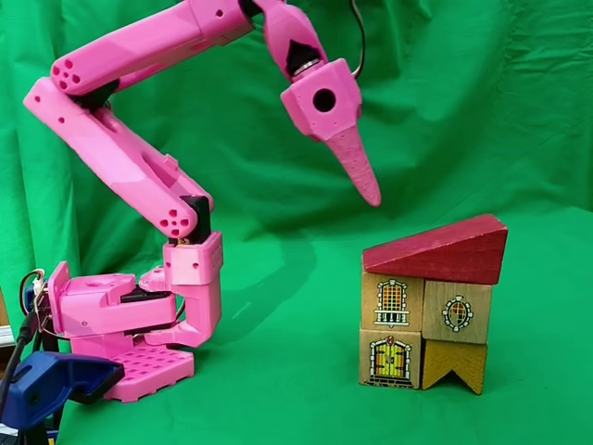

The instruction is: Grasp some building blocks and build the house on the picture.

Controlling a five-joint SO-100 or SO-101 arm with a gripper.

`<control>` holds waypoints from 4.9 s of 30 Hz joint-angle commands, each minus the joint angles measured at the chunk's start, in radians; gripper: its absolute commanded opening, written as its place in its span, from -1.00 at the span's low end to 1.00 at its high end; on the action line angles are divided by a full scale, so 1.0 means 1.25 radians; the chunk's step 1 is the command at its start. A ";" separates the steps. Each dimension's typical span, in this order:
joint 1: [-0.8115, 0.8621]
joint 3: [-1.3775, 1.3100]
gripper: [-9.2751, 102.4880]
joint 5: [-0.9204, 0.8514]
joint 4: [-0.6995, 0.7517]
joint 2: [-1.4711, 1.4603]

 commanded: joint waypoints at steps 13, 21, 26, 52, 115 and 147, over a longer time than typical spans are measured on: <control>-0.155 0.237 -0.60 -0.005 -0.011 0.250; -0.226 0.406 -0.71 -0.005 -0.012 0.379; -0.234 0.493 -0.75 -0.005 -0.013 0.445; -0.236 0.774 -0.81 -0.005 -0.162 0.594; -0.236 0.805 -0.81 0.838 -0.329 0.718; -0.253 0.811 -0.79 1.177 -0.324 0.718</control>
